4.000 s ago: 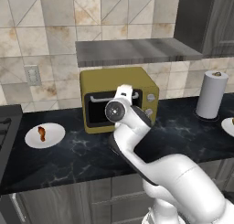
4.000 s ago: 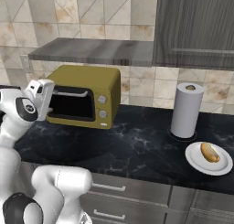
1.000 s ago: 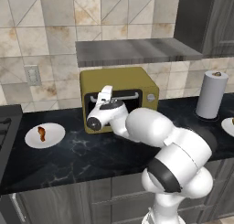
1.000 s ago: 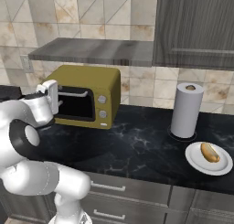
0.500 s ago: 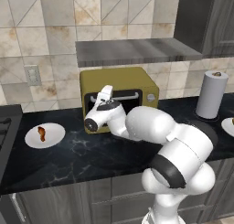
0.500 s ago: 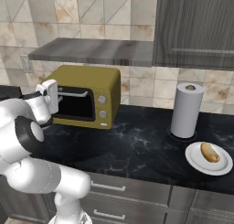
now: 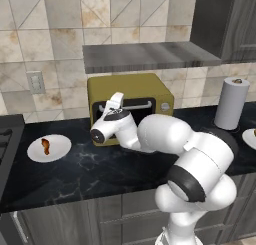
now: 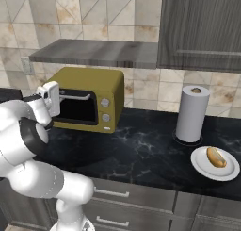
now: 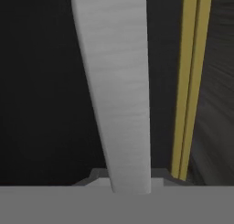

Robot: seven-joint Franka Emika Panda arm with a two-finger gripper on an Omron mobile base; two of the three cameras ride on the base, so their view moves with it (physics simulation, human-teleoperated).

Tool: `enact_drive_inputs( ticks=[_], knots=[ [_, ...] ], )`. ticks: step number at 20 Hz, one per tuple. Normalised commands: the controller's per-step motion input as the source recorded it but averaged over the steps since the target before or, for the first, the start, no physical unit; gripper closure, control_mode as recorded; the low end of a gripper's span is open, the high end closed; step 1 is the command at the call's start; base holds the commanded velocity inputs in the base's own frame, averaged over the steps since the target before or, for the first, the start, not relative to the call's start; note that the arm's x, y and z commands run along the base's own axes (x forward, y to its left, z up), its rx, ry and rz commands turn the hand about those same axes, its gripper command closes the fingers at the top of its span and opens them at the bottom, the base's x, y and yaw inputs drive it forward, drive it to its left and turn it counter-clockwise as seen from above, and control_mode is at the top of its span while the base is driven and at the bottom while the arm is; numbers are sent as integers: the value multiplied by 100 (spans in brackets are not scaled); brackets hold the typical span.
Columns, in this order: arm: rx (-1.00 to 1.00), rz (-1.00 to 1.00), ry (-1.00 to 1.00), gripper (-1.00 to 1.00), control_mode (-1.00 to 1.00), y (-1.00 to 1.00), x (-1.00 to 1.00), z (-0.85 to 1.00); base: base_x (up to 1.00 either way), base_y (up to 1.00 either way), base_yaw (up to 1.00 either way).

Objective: Open the toaster oven door. Place the hotdog bun on the top rack in the toaster oven and place the chicken drumstick on the bottom rack.

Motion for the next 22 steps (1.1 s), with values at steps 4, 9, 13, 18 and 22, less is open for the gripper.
enact_drive_inputs(
  ticks=[4,9,13,18,22],
  knots=[
    [0,-6,-1,100,-100,0,13,0,0,0,0],
    [2,-8,-3,100,-100,4,0,0,0,0,0],
    [3,-10,-5,100,-100,8,-1,2,0,0,0],
    [5,-9,-3,100,-100,5,-12,1,0,0,0],
    [7,-8,-4,100,-100,5,-24,0,0,0,0]
  ],
)
